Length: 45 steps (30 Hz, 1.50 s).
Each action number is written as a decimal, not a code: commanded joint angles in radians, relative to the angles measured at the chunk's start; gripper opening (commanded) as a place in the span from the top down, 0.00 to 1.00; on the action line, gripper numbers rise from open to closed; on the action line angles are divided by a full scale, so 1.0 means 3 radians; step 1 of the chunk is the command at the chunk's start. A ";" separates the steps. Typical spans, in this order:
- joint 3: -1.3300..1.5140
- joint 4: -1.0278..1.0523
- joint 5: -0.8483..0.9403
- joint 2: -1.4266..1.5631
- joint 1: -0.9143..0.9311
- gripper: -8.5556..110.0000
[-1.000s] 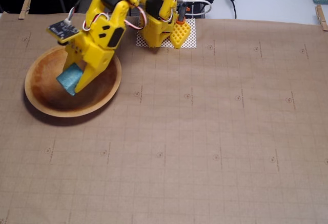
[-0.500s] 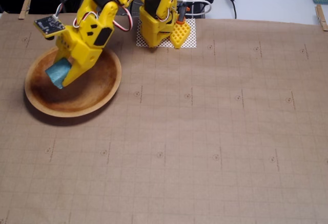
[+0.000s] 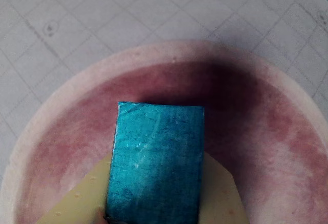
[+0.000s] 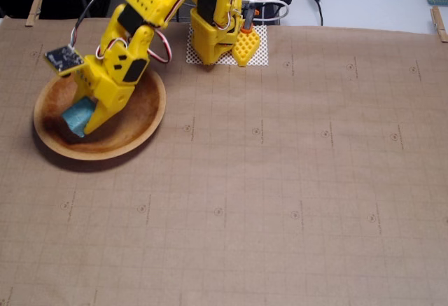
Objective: Grasp a blue block and put it in the bowl.
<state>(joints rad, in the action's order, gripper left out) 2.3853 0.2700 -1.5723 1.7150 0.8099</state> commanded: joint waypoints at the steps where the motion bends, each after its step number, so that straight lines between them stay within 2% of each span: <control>1: -0.0276 -0.0036 0.0082 -0.0082 -0.0041 0.95; 9: -0.0348 -0.0031 0.0245 -0.0307 0.0005 0.92; 20: -0.0552 0.0378 0.0240 -0.0317 0.0005 0.66; 25: -0.0557 0.0419 0.0235 -0.0271 -0.0010 0.60; 31: -0.0496 0.0465 0.0220 0.0220 -0.0082 0.59; 45: -0.0987 0.1866 -0.0046 0.1897 -0.0808 0.59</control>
<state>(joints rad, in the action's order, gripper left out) 2.1921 0.7655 -1.5723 2.1491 0.6274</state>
